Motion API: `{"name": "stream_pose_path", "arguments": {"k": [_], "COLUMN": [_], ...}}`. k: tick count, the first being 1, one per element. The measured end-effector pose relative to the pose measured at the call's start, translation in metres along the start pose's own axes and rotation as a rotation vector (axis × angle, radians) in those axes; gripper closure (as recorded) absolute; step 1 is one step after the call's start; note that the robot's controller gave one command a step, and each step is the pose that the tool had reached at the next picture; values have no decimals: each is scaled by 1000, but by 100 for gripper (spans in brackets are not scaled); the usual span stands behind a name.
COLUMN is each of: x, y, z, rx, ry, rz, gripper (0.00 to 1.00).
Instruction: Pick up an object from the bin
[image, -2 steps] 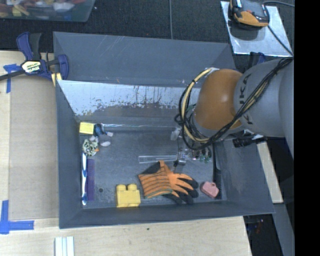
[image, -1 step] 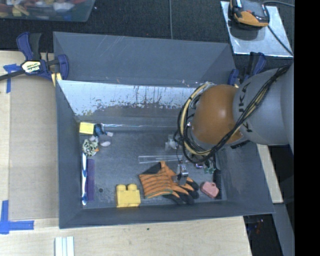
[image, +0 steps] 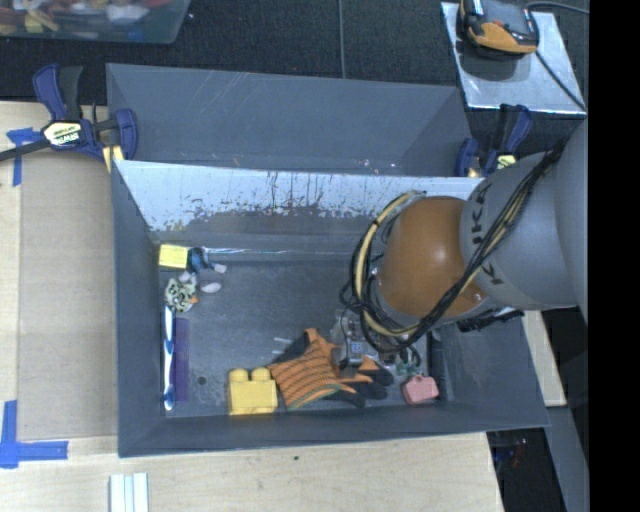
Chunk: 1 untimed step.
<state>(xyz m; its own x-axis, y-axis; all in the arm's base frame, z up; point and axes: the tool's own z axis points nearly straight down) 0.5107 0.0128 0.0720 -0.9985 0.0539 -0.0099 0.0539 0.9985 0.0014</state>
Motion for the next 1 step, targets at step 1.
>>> {"name": "stream_pose_path", "arguments": {"k": [1], "x": [0], "y": [0], "z": [0], "rx": [0], "ry": [0], "rz": [0], "gripper": [100]}}
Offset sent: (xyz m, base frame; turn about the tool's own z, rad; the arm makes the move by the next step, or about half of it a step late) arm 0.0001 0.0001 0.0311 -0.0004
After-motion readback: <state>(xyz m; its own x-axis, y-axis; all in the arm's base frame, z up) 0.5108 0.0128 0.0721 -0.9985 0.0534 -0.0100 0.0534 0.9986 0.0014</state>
